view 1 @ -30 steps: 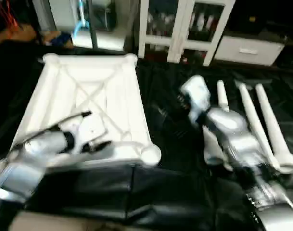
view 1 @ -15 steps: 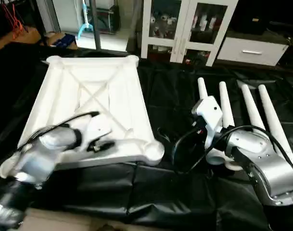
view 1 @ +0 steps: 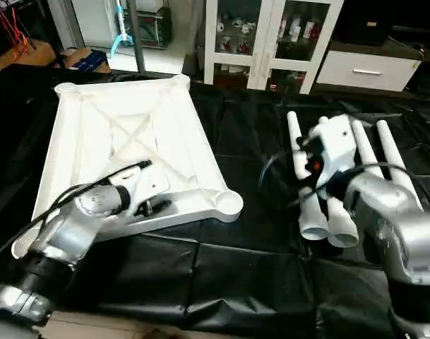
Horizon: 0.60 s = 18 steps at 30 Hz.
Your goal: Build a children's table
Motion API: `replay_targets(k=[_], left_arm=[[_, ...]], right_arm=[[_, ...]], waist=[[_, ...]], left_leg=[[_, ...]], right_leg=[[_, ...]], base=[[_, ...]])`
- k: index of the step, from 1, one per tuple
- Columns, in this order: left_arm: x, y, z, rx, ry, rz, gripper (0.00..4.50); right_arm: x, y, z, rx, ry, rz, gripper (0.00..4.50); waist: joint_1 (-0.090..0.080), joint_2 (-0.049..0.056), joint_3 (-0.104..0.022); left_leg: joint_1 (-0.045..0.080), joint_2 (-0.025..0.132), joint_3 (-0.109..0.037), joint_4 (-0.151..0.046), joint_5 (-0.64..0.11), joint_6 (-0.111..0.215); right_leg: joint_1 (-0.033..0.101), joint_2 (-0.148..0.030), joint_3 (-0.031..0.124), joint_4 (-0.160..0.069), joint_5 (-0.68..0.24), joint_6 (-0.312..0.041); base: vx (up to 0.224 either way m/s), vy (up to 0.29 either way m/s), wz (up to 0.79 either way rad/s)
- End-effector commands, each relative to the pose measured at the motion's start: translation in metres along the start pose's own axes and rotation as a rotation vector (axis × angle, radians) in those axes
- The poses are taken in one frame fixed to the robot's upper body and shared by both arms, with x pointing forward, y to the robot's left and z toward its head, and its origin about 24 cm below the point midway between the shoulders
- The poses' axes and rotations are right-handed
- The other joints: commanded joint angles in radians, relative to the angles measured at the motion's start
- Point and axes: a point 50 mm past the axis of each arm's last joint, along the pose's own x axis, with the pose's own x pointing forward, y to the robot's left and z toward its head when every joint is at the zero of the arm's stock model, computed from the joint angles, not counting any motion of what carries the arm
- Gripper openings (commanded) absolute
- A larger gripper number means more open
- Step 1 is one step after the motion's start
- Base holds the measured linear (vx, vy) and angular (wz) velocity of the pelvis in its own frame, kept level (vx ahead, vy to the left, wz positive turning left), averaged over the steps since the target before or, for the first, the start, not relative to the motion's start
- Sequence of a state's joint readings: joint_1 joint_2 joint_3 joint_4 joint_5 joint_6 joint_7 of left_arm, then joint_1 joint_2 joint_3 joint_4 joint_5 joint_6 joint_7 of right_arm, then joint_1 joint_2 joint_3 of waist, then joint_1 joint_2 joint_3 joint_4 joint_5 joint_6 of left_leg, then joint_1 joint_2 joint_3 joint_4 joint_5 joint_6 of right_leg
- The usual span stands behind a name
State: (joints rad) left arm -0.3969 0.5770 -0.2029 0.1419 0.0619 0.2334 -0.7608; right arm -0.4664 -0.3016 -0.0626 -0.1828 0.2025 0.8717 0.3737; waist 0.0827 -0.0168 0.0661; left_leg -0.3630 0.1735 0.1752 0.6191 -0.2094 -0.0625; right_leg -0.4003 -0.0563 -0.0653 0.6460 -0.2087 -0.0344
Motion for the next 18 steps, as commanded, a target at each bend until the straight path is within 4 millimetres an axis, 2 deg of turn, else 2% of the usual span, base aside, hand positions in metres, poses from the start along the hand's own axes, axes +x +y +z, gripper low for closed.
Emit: replay_targets(k=[1,2,4,6,7,8,10,12,13,14,15,18], left_arm=[[-0.013,-0.002,0.034,-0.037,-0.189,-0.049,3.49],[-0.017,-0.004,0.038,-0.050,-0.218,-0.064,3.49],[-0.025,-0.008,0.044,-0.078,-0.249,-0.102,3.49],[-0.033,-0.007,0.050,-0.100,-0.278,-0.114,3.49],[-0.035,-0.006,0.051,-0.106,-0.287,-0.112,3.49],[-0.037,-0.004,0.054,-0.115,-0.302,-0.104,3.49],[-0.038,-0.003,0.058,-0.130,-0.322,-0.098,3.49],[-0.040,-0.010,0.070,-0.194,-0.377,-0.126,3.49],[-0.040,-0.010,0.070,-0.194,-0.377,-0.126,3.49],[-0.040,-0.020,0.074,-0.209,-0.377,-0.157,3.49],[-0.040,-0.024,0.075,-0.218,-0.377,-0.169,3.49],[-0.037,-0.035,0.076,-0.239,-0.359,-0.185,3.49]], right_arm=[[0.005,-0.015,0.000,0.037,0.040,-0.084,4.50],[0.008,-0.018,-0.001,0.042,0.059,-0.100,4.50],[0.016,-0.025,0.000,0.044,0.102,-0.134,4.50],[0.028,-0.035,0.006,0.048,0.145,-0.173,4.50],[0.031,-0.038,0.008,0.049,0.153,-0.187,4.50],[0.034,-0.040,0.010,0.054,0.167,-0.193,4.50],[0.037,-0.041,0.010,0.066,0.192,-0.191,4.50],[0.042,-0.055,0.008,0.076,0.273,-0.292,4.50],[0.042,-0.055,0.008,0.076,0.273,-0.292,4.50],[0.042,-0.059,0.008,0.124,0.299,-0.318,4.50],[0.042,-0.060,0.007,0.144,0.312,-0.321,4.50],[0.042,-0.062,-0.003,0.207,0.406,-0.317,4.50]], waist=[[0.002,0.022,-0.073],[0.002,0.021,-0.070],[0.001,0.022,-0.072],[0.002,0.025,-0.068],[-0.004,0.018,-0.070],[-0.002,0.018,-0.067],[-0.002,0.020,-0.067],[-0.003,0.004,-0.070],[-0.001,0.007,-0.071],[-0.001,0.000,-0.071],[0.002,0.004,-0.072],[-0.001,-0.002,-0.073]], left_leg=[[0.012,0.059,-0.029,-0.083,-0.121,-0.070],[0.015,0.056,-0.023,-0.080,-0.120,-0.071],[0.012,0.052,-0.022,-0.079,-0.108,-0.066],[0.013,0.049,-0.019,-0.078,-0.115,-0.058],[0.012,0.047,-0.020,-0.077,-0.117,-0.061],[0.013,0.047,-0.018,-0.076,-0.125,-0.061],[0.011,0.048,-0.018,-0.077,-0.126,-0.062],[0.013,0.050,-0.015,-0.076,-0.092,-0.058],[0.011,0.050,-0.018,-0.077,-0.082,-0.058],[0.010,0.051,-0.014,-0.075,-0.070,-0.054],[0.008,0.050,-0.017,-0.075,-0.062,-0.051],[0.003,0.046,-0.015,-0.072,-0.034,-0.035]], right_leg=[[0.054,-0.097,0.063,-0.071,-0.042,-0.225],[0.049,-0.089,0.064,-0.068,-0.025,-0.230],[0.052,-0.087,0.063,-0.064,-0.008,-0.231],[0.050,-0.084,0.063,-0.069,-0.045,-0.213],[0.053,-0.085,0.062,-0.068,-0.072,-0.216],[0.050,-0.085,0.063,-0.074,-0.103,-0.211],[0.052,-0.083,0.063,-0.074,-0.111,-0.202],[0.051,-0.083,0.062,-0.069,-0.077,-0.203],[0.055,-0.083,0.062,-0.064,-0.066,-0.210],[0.053,-0.082,0.063,-0.065,-0.048,-0.207],[0.057,-0.083,0.062,-0.062,-0.038,-0.208],[0.059,-0.079,0.062,-0.059,0.001,-0.199]], base=[[0.000,0.000,0.00],[0.000,0.000,0.00],[0.000,0.000,0.00],[0.000,0.000,0.00],[0.000,0.000,0.00],[0.000,0.000,0.00],[0.000,0.000,0.00],[0.000,0.000,0.00],[0.000,0.000,0.00],[0.000,0.000,0.00],[0.000,0.000,0.00],[0.000,0.000,0.00]])
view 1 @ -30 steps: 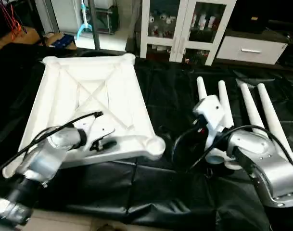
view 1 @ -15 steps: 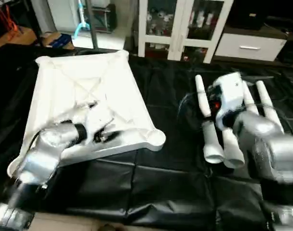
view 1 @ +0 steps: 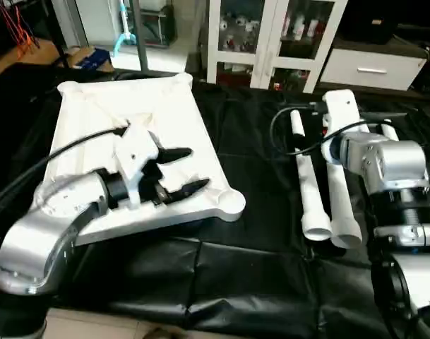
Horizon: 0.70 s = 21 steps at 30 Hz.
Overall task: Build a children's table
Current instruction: Pick table leg
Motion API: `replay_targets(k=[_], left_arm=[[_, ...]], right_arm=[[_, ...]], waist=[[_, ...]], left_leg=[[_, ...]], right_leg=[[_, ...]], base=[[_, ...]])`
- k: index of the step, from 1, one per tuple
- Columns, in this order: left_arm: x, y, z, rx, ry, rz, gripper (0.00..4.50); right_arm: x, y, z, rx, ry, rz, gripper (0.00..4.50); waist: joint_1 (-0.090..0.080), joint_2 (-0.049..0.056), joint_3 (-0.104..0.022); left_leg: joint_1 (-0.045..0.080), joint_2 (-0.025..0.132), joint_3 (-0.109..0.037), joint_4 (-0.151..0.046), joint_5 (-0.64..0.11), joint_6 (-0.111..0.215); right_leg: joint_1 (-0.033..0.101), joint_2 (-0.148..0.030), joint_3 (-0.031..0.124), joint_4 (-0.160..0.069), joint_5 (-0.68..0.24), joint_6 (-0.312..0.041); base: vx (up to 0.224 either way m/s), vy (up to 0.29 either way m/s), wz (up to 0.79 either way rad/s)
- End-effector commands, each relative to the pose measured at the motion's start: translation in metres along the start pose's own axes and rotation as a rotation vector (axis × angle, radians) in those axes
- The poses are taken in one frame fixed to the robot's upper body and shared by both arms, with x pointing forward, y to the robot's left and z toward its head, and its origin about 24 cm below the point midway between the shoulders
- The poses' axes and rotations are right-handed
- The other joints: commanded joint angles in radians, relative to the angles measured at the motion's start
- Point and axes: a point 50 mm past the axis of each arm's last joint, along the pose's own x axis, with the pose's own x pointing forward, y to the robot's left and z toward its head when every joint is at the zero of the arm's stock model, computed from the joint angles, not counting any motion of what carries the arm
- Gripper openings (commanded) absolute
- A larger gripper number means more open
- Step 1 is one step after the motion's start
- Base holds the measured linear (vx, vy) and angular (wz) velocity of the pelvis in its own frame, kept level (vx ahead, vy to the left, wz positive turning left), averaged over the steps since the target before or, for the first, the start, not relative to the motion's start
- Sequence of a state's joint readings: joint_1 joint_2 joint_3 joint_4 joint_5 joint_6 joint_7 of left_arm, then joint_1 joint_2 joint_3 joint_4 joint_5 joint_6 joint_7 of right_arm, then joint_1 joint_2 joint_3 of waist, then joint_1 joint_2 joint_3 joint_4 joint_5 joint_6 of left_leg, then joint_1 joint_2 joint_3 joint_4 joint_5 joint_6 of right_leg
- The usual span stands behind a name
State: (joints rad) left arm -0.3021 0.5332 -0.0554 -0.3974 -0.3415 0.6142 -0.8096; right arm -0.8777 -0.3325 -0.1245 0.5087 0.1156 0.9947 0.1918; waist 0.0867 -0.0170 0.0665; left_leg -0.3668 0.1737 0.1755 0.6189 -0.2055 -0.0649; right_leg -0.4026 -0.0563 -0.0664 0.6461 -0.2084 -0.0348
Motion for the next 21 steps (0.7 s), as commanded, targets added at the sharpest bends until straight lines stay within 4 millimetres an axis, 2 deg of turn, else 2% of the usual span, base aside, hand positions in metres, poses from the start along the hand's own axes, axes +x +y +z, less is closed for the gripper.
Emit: replay_targets(k=[1,4,5,7,14,18,21], left_arm=[[0.005,-0.010,-0.002,-0.021,0.011,-0.017,3.49],[0.008,-0.016,-0.003,-0.035,0.016,-0.026,3.49],[0.008,-0.017,-0.003,-0.043,0.017,-0.031,3.49],[0.009,-0.020,-0.001,-0.056,0.025,-0.043,3.49],[0.011,-0.026,0.003,-0.054,0.034,-0.098,3.49],[0.012,-0.028,0.006,-0.061,0.033,-0.103,3.49],[0.012,-0.029,0.006,-0.064,0.035,-0.103,3.49]], right_arm=[[0.002,-0.008,-0.008,0.052,0.094,-0.011,4.50],[0.006,-0.012,-0.017,0.093,0.137,-0.019,4.50],[0.007,-0.013,-0.020,0.105,0.150,-0.015,4.50],[0.010,-0.015,-0.026,0.137,0.191,-0.010,4.50],[0.015,-0.010,-0.041,0.210,0.273,0.064,4.50],[0.018,-0.008,-0.049,0.241,0.313,0.092,4.50],[0.019,-0.010,-0.055,0.262,0.335,0.093,4.50]], waist=[[-0.004,-0.001,-0.072],[0.000,-0.003,-0.070],[0.000,0.001,-0.071],[-0.002,-0.003,-0.071],[-0.001,-0.001,-0.073],[-0.002,-0.005,-0.073],[0.000,-0.004,-0.073]], left_leg=[[0.008,0.047,-0.014,-0.071,-0.049,-0.031],[0.008,0.048,-0.013,-0.072,-0.069,-0.037],[0.009,0.047,-0.013,-0.071,-0.068,-0.040],[0.009,0.048,-0.013,-0.070,-0.070,-0.043],[0.007,0.046,-0.013,-0.068,-0.058,-0.035],[0.006,0.047,-0.012,-0.067,-0.049,-0.028],[0.007,0.047,-0.011,-0.066,-0.052,-0.029]], right_leg=[[0.059,-0.080,0.062,-0.062,-0.023,-0.197],[0.058,-0.084,0.063,-0.070,-0.080,-0.187],[0.057,-0.082,0.063,-0.069,-0.079,-0.183],[0.058,-0.082,0.062,-0.068,-0.075,-0.180],[0.059,-0.081,0.061,-0.066,-0.058,-0.190],[0.060,-0.080,0.060,-0.065,-0.043,-0.201],[0.058,-0.082,0.060,-0.067,-0.059,-0.202]], base=[[0.000,0.000,0.00],[0.000,0.000,0.00],[0.000,0.000,0.00],[0.000,0.000,0.00],[0.000,0.000,0.00],[0.000,0.000,0.00],[0.000,0.000,0.00]])
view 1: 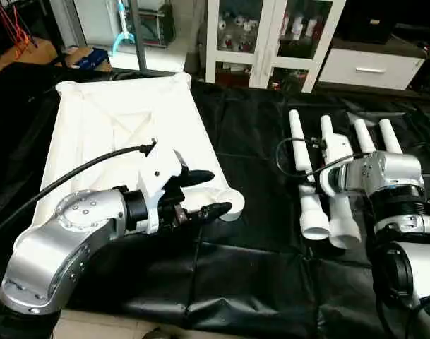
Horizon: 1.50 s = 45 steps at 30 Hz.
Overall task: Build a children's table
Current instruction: Pick table leg
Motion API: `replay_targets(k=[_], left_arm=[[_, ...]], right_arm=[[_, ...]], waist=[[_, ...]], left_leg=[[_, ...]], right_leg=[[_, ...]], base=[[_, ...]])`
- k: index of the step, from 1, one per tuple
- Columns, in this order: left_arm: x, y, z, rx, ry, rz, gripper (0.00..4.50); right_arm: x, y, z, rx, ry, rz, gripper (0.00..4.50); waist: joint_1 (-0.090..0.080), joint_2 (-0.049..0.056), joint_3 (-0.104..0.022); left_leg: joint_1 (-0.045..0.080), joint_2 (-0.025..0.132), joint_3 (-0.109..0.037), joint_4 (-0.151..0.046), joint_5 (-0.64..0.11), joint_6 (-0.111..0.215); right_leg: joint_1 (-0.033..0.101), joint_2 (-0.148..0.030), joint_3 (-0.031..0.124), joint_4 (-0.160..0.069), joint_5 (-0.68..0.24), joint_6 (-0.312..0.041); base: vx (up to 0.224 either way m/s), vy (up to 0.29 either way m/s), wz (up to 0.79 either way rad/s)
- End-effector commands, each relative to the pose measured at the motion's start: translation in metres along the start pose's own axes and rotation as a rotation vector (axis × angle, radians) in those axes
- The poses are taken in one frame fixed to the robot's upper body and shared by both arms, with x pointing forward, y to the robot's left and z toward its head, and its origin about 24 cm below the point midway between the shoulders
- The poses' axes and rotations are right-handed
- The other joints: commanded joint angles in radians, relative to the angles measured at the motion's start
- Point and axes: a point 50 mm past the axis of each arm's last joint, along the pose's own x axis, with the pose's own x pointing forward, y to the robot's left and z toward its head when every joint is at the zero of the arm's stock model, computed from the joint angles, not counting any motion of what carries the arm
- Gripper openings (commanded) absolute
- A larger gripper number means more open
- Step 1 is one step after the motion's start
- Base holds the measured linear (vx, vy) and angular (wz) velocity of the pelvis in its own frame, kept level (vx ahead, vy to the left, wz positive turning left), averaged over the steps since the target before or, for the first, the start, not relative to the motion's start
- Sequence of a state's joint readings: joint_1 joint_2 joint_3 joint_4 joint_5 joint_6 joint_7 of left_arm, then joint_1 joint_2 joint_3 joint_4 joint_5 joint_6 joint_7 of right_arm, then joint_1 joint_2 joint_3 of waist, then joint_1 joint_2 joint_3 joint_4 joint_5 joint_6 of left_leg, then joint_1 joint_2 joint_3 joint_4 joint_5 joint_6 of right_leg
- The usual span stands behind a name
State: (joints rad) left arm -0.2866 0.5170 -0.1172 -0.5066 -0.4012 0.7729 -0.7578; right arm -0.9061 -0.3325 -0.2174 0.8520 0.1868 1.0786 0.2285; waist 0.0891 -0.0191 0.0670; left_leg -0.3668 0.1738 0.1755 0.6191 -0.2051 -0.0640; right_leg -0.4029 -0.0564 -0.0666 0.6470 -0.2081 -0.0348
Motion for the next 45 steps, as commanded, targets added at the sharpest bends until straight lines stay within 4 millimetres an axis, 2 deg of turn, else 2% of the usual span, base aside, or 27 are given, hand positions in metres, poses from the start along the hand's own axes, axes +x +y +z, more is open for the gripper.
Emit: replay_targets(k=[1,3,6,13,14,18,20,22,24,29,37,40,42,45], left_arm=[[0.002,-0.004,0.006,0.018,-0.006,-0.024,3.51],[0.002,-0.005,0.006,0.017,-0.005,-0.025,3.51],[0.002,-0.005,0.006,0.014,-0.001,-0.025,3.51],[0.001,-0.006,0.004,0.009,0.014,-0.034,3.51],[0.001,-0.006,0.004,0.009,0.016,-0.035,3.51],[0.002,-0.006,0.004,0.011,0.018,-0.033,3.51],[0.002,-0.006,0.004,0.011,0.018,-0.029,3.51],[0.002,-0.006,0.004,0.011,0.018,-0.028,3.51],[0.002,-0.005,0.004,0.012,0.020,-0.024,3.51],[0.001,-0.002,0.005,0.015,0.018,-0.004,3.51],[0.000,0.001,0.008,0.000,-0.009,0.015,3.51],[-0.002,0.005,0.013,0.025,-0.035,0.046,3.51],[-0.003,0.011,0.018,0.021,-0.071,0.081,3.51],[-0.005,0.030,0.036,-0.026,-0.197,0.188,3.51]], right_arm=[[-0.002,-0.002,0.003,0.014,-0.006,0.005,4.23],[-0.001,-0.003,0.002,0.019,-0.003,0.004,4.23],[-0.001,-0.005,0.002,0.033,0.002,0.008,3.82],[-0.001,-0.007,0.001,0.046,0.004,0.015,3.43],[-0.001,-0.007,0.001,0.048,0.005,0.018,3.24],[0.000,-0.006,0.001,0.056,0.004,0.030,3.00],[0.000,-0.006,0.001,0.064,0.003,0.045,2.72],[0.000,-0.006,0.001,0.065,0.003,0.044,2.69],[0.001,-0.006,0.001,0.064,0.002,0.044,2.39],[0.001,-0.005,0.001,0.081,-0.006,0.063,2.01],[0.000,-0.004,0.003,0.089,-0.018,0.072,1.84],[-0.007,0.001,0.013,0.098,-0.067,0.101,1.84],[-0.014,0.007,0.024,0.098,-0.123,0.133,1.84],[-0.033,0.023,0.046,0.052,-0.238,0.237,1.84]], waist=[[-0.002,-0.001,-0.074],[-0.002,-0.002,-0.073],[-0.002,-0.004,-0.074],[-0.002,-0.004,-0.074],[-0.003,-0.003,-0.074],[-0.003,-0.003,-0.074],[-0.002,-0.003,-0.075],[-0.002,-0.003,-0.075],[-0.002,-0.006,-0.075],[-0.002,-0.005,-0.075],[-0.001,-0.005,-0.076],[-0.001,-0.005,-0.076],[-0.001,-0.001,-0.077],[-0.001,-0.001,-0.078]], left_leg=[[0.007,0.047,-0.011,-0.067,-0.049,-0.031],[0.007,0.047,-0.012,-0.067,-0.057,-0.033],[0.006,0.047,-0.012,-0.067,-0.049,-0.033],[0.005,0.046,-0.011,-0.065,-0.050,-0.028],[0.005,0.046,-0.012,-0.065,-0.048,-0.027],[0.005,0.047,-0.012,-0.065,-0.049,-0.028],[0.006,0.047,-0.011,-0.065,-0.051,-0.027],[0.005,0.047,-0.011,-0.064,-0.045,-0.026],[0.004,0.046,-0.011,-0.064,-0.043,-0.024],[0.004,0.046,-0.011,-0.064,-0.038,-0.021],[0.005,0.046,-0.011,-0.063,-0.040,-0.022],[0.004,0.045,-0.011,-0.063,-0.039,-0.021],[0.004,0.045,-0.011,-0.062,-0.034,-0.019],[0.006,0.045,-0.011,-0.061,-0.035,-0.019]], right_leg=[[0.059,-0.081,0.060,-0.067,-0.056,-0.202],[0.059,-0.082,0.060,-0.068,-0.070,-0.199],[0.060,-0.083,0.059,-0.066,-0.062,-0.196],[0.059,-0.082,0.059,-0.067,-0.069,-0.196],[0.059,-0.082,0.059,-0.067,-0.066,-0.197],[0.060,-0.082,0.059,-0.067,-0.067,-0.198],[0.059,-0.082,0.058,-0.067,-0.069,-0.198],[0.059,-0.082,0.058,-0.066,-0.062,-0.202],[0.060,-0.082,0.058,-0.067,-0.062,-0.203],[0.060,-0.081,0.058,-0.065,-0.056,-0.203],[0.060,-0.082,0.058,-0.065,-0.055,-0.207],[0.061,-0.081,0.058,-0.065,-0.052,-0.205],[0.061,-0.081,0.058,-0.065,-0.043,-0.202],[0.062,-0.077,0.058,-0.064,-0.022,-0.206]], base=[[0.000,0.000,0.00],[0.000,0.000,0.00],[0.000,0.000,0.00],[0.000,0.000,0.00],[0.000,0.000,0.00],[0.000,0.000,0.00],[0.000,0.000,0.00],[0.000,0.000,0.00],[0.000,0.000,0.00],[0.000,0.000,0.00],[0.000,0.000,0.00],[0.000,0.000,0.00],[0.000,0.000,0.00],[0.000,0.000,0.00]])
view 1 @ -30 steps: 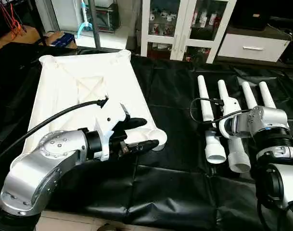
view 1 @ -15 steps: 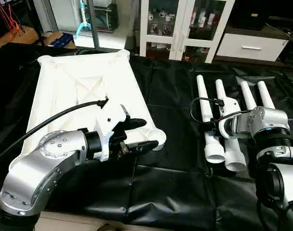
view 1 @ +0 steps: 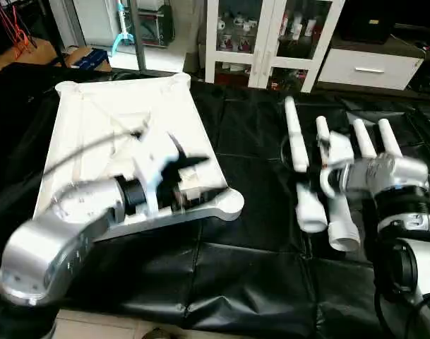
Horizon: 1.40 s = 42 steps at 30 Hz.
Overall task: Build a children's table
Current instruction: Pick table leg
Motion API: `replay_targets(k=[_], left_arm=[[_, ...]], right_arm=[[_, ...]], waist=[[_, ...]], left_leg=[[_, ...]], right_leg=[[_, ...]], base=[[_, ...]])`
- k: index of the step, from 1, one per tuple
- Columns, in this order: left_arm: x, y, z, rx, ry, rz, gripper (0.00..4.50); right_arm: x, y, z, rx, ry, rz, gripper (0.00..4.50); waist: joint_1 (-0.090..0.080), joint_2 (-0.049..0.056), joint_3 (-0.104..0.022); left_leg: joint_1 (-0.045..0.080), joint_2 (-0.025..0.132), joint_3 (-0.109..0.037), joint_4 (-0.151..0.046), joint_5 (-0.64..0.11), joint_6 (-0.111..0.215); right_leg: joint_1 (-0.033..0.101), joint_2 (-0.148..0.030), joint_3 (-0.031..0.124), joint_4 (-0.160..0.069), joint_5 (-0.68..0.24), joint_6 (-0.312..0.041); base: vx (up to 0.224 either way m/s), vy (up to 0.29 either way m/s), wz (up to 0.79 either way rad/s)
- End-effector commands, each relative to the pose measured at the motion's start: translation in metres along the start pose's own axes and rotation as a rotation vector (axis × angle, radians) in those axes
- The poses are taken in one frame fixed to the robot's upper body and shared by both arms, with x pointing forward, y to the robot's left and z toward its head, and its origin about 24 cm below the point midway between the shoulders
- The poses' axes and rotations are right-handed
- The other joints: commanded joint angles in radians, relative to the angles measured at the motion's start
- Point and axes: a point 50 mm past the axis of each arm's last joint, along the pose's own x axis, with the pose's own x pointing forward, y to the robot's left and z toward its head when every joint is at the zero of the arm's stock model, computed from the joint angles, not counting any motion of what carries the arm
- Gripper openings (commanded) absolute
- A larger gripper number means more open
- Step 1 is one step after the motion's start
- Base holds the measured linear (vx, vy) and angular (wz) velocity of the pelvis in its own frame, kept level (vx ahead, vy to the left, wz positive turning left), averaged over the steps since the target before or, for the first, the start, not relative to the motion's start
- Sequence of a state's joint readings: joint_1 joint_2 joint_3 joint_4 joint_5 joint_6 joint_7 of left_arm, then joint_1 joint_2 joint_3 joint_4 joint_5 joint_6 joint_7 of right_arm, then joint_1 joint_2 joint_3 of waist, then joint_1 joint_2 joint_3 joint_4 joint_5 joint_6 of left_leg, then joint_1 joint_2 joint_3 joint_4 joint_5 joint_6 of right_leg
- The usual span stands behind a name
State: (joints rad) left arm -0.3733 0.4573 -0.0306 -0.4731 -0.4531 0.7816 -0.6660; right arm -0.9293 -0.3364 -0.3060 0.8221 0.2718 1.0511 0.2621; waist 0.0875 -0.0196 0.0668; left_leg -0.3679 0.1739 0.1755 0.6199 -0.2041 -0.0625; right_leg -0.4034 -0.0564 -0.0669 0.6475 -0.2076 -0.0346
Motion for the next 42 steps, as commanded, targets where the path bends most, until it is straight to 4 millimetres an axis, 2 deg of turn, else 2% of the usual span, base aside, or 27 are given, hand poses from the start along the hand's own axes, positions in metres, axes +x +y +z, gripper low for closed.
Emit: replay_targets(k=[1,5,6,7,8,10,11,12,13,14,15,16,17,19,20,22,24,27,30,35,40,42], left_arm=[[-0.001,0.012,0.012,-0.013,-0.067,0.074,3.51],[0.003,0.030,0.030,-0.113,-0.178,0.199,3.51],[0.005,0.031,0.033,-0.144,-0.204,0.209,3.67],[0.006,0.032,0.034,-0.160,-0.217,0.210,3.77],[0.010,0.031,0.042,-0.224,-0.282,0.193,3.77],[0.013,0.032,0.047,-0.263,-0.321,0.191,3.97],[0.015,0.032,0.050,-0.283,-0.337,0.195,4.11],[0.018,0.035,0.055,-0.311,-0.364,0.217,4.21],[0.021,0.038,0.059,-0.349,-0.376,0.247,4.21],[0.025,0.041,0.063,-0.381,-0.385,0.273,4.33],[0.026,0.043,0.066,-0.408,-0.389,0.289,4.42],[0.027,0.043,0.067,-0.415,-0.390,0.294,4.48],[0.032,0.045,0.075,-0.523,-0.419,0.286,4.50],[0.035,0.044,0.079,-0.595,-0.443,0.260,4.50],[0.036,0.044,0.080,-0.613,-0.448,0.253,4.50],[0.037,0.043,0.081,-0.654,-0.468,0.230,4.50],[0.037,0.042,0.083,-0.674,-0.487,0.204,4.50],[0.038,0.035,0.092,-0.735,-0.530,0.122,4.50],[0.037,0.035,0.094,-0.766,-0.549,0.109,4.50],[0.036,0.037,0.091,-0.766,-0.524,0.134,4.50],[0.038,0.045,0.084,-0.766,-0.478,0.241,4.50],[0.037,0.050,0.082,-0.782,-0.474,0.298,4.15]], right_arm=[[-0.016,0.021,0.028,-0.038,-0.114,0.100,1.84],[-0.036,0.046,0.042,-0.161,-0.226,0.219,1.83],[-0.041,0.049,0.042,-0.185,-0.239,0.238,1.83],[-0.042,0.051,0.043,-0.197,-0.245,0.247,1.83],[-0.051,0.057,0.043,-0.274,-0.292,0.277,1.83],[-0.059,0.061,0.043,-0.345,-0.345,0.295,1.83],[-0.063,0.063,0.043,-0.390,-0.375,0.307,1.83],[-0.072,0.069,0.043,-0.478,-0.451,0.342,1.83],[-0.082,0.076,0.040,-0.562,-0.509,0.400,1.83],[-0.090,0.082,0.037,-0.637,-0.541,0.438,1.82],[-0.095,0.085,0.034,-0.678,-0.558,0.451,1.82],[-0.096,0.086,0.033,-0.688,-0.563,0.455,1.82],[-0.102,0.093,0.028,-0.783,-0.587,0.442,1.82],[-0.105,0.097,0.026,-0.813,-0.605,0.437,1.82],[-0.106,0.098,0.026,-0.820,-0.616,0.443,1.82],[-0.107,0.102,0.023,-0.865,-0.640,0.444,1.82],[-0.108,0.105,0.020,-0.904,-0.653,0.449,1.82],[-0.108,0.112,0.010,-0.980,-0.643,0.465,1.82],[-0.106,0.115,0.004,-1.021,-0.626,0.476,1.82],[-0.103,0.117,-0.004,-1.078,-0.599,0.493,1.82],[-0.101,0.118,-0.007,-1.105,-0.593,0.485,1.82],[-0.101,0.119,-0.007,-1.129,-0.598,0.470,1.82]], waist=[[0.000,0.000,-0.078],[0.005,-0.004,-0.079],[0.004,-0.009,-0.078],[0.009,-0.006,-0.080],[0.011,-0.010,-0.079],[0.016,-0.010,-0.080],[0.022,-0.011,-0.079],[0.021,-0.011,-0.081],[0.023,-0.016,-0.079],[0.032,-0.013,-0.079],[0.031,-0.018,-0.079],[0.028,-0.019,-0.077],[0.031,-0.016,-0.076],[0.031,-0.019,-0.075],[0.028,-0.019,-0.073],[0.027,-0.018,-0.074],[0.027,-0.016,-0.074],[0.027,-0.018,-0.079],[0.027,-0.020,-0.077],[0.027,-0.023,-0.075],[0.025,-0.020,-0.074],[0.026,-0.020,-0.075]], left_leg=[[0.008,0.045,-0.012,-0.063,-0.038,-0.020],[0.006,0.046,-0.014,-0.063,-0.016,-0.002],[0.003,0.043,-0.012,-0.062,-0.010,0.000],[0.007,0.045,-0.013,-0.061,0.001,0.006],[0.004,0.046,-0.013,-0.061,0.002,0.011],[0.004,0.048,-0.015,-0.062,0.007,0.014],[0.008,0.051,-0.014,-0.061,-0.004,0.014],[0.008,0.050,-0.015,-0.059,0.000,0.014],[0.002,0.049,-0.014,-0.062,0.001,0.015],[0.009,0.050,-0.013,-0.058,-0.014,0.018],[0.004,0.051,-0.018,-0.061,-0.006,0.028],[0.001,0.048,-0.017,-0.061,-0.007,0.028],[0.005,0.049,-0.017,-0.059,-0.013,0.019],[0.004,0.046,-0.017,-0.058,-0.025,0.013],[0.002,0.044,-0.018,-0.059,-0.042,0.018],[0.003,0.044,-0.018,-0.058,-0.043,0.018],[0.005,0.044,-0.018,-0.058,-0.047,0.016],[0.001,0.045,-0.020,-0.056,-0.021,0.022],[0.002,0.046,-0.020,-0.056,-0.022,0.032],[0.002,0.046,-0.020,-0.056,-0.034,0.032],[0.003,0.046,-0.021,-0.057,-0.038,0.021],[0.003,0.047,-0.022,-0.057,-0.034,0.018]], right_leg=[[0.063,-0.077,0.058,-0.064,-0.018,-0.209],[0.066,-0.080,0.058,-0.062,0.009,-0.207],[0.069,-0.077,0.060,-0.062,0.022,-0.206],[0.067,-0.080,0.060,-0.061,0.038,-0.213],[0.069,-0.081,0.060,-0.062,0.035,-0.214],[0.069,-0.084,0.059,-0.061,0.029,-0.215],[0.067,-0.085,0.060,-0.067,0.020,-0.207],[0.067,-0.086,0.061,-0.062,0.022,-0.210],[0.071,-0.085,0.060,-0.065,0.020,-0.202],[0.068,-0.086,0.063,-0.066,0.018,-0.187],[0.071,-0.086,0.061,-0.066,0.008,-0.178],[0.073,-0.084,0.061,-0.068,-0.001,-0.174],[0.070,-0.085,0.062,-0.071,-0.020,-0.171],[0.071,-0.085,0.061,-0.073,-0.045,-0.178],[0.069,-0.084,0.059,-0.081,-0.101,-0.172],[0.065,-0.082,0.059,-0.083,-0.124,-0.161],[0.063,-0.081,0.059,-0.085,-0.124,-0.157],[0.067,-0.080,0.058,-0.076,-0.071,-0.161],[0.066,-0.081,0.059,-0.077,-0.069,-0.160],[0.064,-0.080,0.059,-0.082,-0.115,-0.135],[0.063,-0.080,0.060,-0.083,-0.128,-0.116],[0.063,-0.079,0.060,-0.081,-0.116,-0.116]], base=[[0.000,0.000,0.00],[0.000,0.000,0.00],[0.000,0.000,0.00],[0.000,0.000,0.00],[0.000,0.000,0.00],[0.000,0.000,0.00],[0.000,0.000,0.00],[0.000,0.000,0.00],[0.000,0.000,0.00],[0.000,0.000,0.00],[0.000,0.000,0.00],[0.000,0.000,0.00],[0.000,0.000,0.00],[0.000,0.000,0.00],[0.000,0.000,0.00],[0.000,0.000,0.00],[0.000,0.000,0.00],[0.000,0.000,0.00],[0.000,0.000,0.00],[0.000,0.000,0.00],[0.000,0.000,0.00],[0.000,0.000,0.00]])
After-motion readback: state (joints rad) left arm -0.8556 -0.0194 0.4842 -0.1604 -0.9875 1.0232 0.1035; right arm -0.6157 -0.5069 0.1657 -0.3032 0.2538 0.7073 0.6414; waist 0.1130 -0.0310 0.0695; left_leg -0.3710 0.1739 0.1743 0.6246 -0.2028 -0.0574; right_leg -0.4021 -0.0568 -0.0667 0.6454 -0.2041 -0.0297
